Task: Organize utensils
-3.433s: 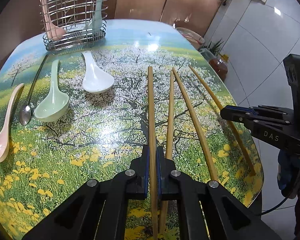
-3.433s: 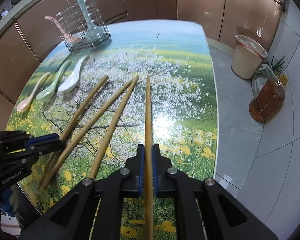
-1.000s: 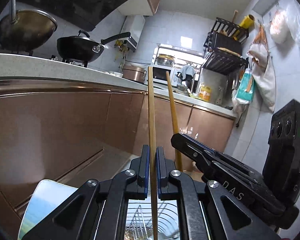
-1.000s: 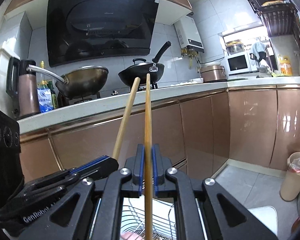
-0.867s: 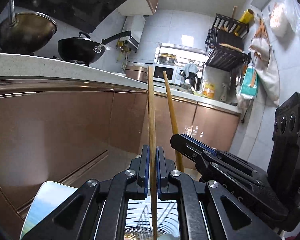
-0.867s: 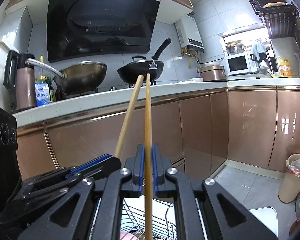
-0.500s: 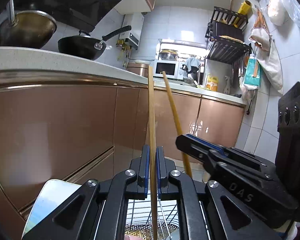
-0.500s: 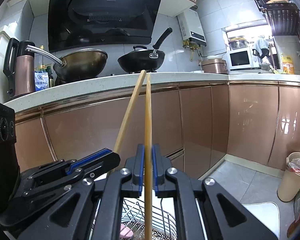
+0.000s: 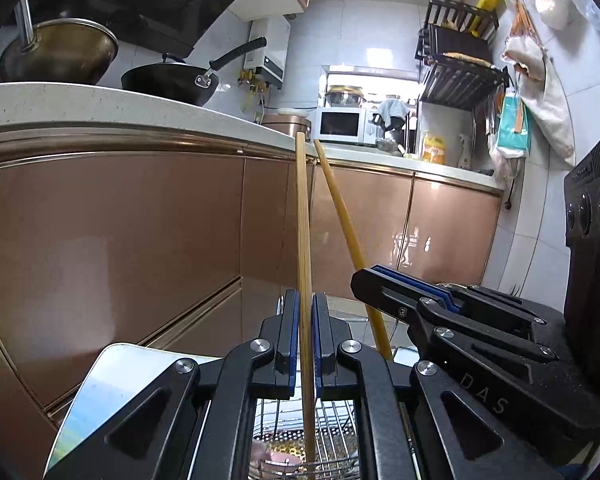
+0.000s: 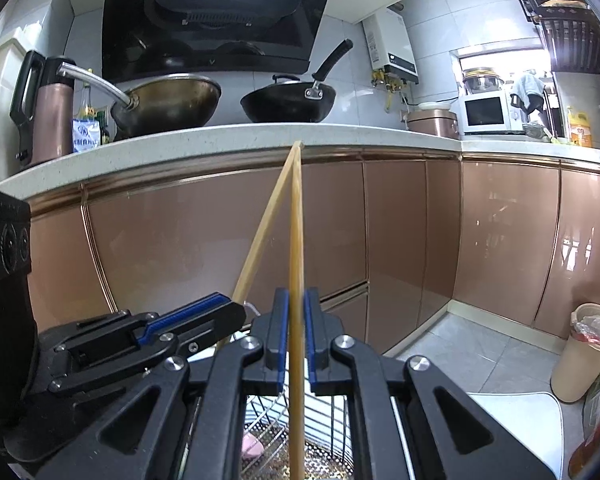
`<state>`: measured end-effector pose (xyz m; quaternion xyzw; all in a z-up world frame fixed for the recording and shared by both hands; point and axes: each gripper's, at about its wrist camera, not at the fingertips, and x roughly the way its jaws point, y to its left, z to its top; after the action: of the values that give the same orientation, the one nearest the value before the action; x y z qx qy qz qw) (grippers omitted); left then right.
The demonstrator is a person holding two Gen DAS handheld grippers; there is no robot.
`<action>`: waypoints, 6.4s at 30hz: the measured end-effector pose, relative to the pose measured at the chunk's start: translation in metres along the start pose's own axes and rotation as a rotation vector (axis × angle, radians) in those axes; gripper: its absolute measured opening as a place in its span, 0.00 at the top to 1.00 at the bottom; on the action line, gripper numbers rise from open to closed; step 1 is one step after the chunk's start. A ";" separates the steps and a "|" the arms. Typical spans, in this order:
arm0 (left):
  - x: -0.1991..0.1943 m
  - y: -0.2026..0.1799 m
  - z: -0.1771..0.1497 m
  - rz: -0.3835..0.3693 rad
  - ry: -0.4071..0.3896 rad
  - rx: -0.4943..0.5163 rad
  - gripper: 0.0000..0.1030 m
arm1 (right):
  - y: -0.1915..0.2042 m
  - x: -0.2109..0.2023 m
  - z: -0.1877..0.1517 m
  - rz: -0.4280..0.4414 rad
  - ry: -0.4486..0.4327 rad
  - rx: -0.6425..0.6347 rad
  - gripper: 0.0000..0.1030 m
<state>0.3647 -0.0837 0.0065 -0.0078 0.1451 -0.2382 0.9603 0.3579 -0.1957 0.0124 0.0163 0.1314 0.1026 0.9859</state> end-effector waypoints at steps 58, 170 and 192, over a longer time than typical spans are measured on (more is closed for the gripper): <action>-0.006 0.018 -0.023 -0.054 0.082 -0.040 0.79 | 0.011 -0.022 -0.023 -0.007 0.118 -0.018 0.90; -0.162 0.087 -0.104 -0.027 0.375 -0.383 0.44 | 0.014 -0.041 0.090 -0.133 -0.280 0.083 0.94; -0.163 0.097 -0.099 0.006 0.341 -0.416 0.44 | 0.019 -0.015 0.018 -0.199 -0.122 0.043 0.93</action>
<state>0.2433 0.0830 -0.0514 -0.1643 0.3507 -0.1982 0.9004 0.3445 -0.1803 0.0351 0.0305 0.0745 0.0003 0.9968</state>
